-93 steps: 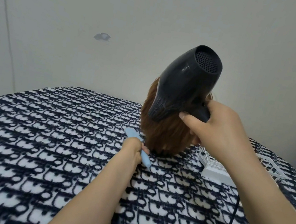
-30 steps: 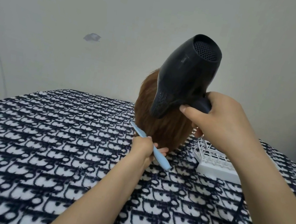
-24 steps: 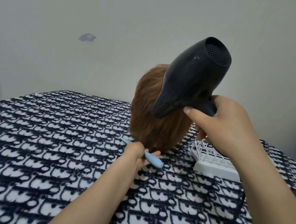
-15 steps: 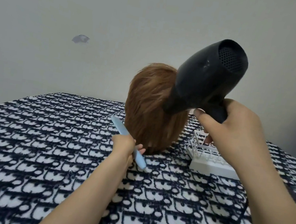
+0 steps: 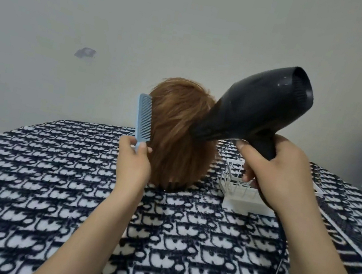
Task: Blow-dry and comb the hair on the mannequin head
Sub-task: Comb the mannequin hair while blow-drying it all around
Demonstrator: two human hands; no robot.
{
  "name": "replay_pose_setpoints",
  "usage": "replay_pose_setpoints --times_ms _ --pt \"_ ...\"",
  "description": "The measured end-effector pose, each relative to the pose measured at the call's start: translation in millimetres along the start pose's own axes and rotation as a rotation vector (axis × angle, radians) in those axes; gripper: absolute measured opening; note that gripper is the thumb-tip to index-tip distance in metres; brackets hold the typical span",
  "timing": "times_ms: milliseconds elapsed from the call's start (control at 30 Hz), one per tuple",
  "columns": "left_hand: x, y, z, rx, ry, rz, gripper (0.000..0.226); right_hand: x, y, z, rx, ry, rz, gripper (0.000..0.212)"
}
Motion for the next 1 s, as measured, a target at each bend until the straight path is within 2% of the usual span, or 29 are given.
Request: replay_pose_setpoints --times_ms 133,367,433,500,600,833,1000 --pt "8.5 -1.0 11.3 0.000 -0.156 -0.173 0.005 16.5 2.7 -3.5 0.025 -0.015 -0.053 0.017" --pt "20.8 -7.2 28.9 -0.036 -0.310 -0.284 0.004 43.2 8.2 -8.1 0.014 -0.063 -0.152 0.017" --pt "22.6 -9.9 34.8 -0.046 -0.333 -0.309 0.005 48.5 13.0 -11.6 0.014 -0.059 -0.131 0.014" --pt "24.5 -10.9 39.4 -0.055 -0.346 -0.334 0.005 52.5 13.4 -13.7 -0.023 -0.090 -0.207 0.015" --pt "29.8 -14.7 44.7 -0.062 -0.377 -0.397 0.005 57.3 16.9 -16.4 0.015 -0.070 -0.133 0.015" --pt "41.8 -35.1 61.5 -0.084 -0.451 -0.470 0.007 74.8 16.5 -22.5 0.000 -0.145 -0.304 0.017" --pt "41.2 -52.3 64.6 -0.092 -0.393 -0.488 0.004 85.4 15.8 -25.8 0.031 -0.152 -0.245 0.019"
Point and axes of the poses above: each hand's wrist, its own z-axis away from the middle knuckle, its own y-axis out of the back of the hand, x = y × z, the point moved 3 cm from there along -z, towards the middle knuckle, and after that the axes turned 1 degree about -z, right-handed, at the moved point
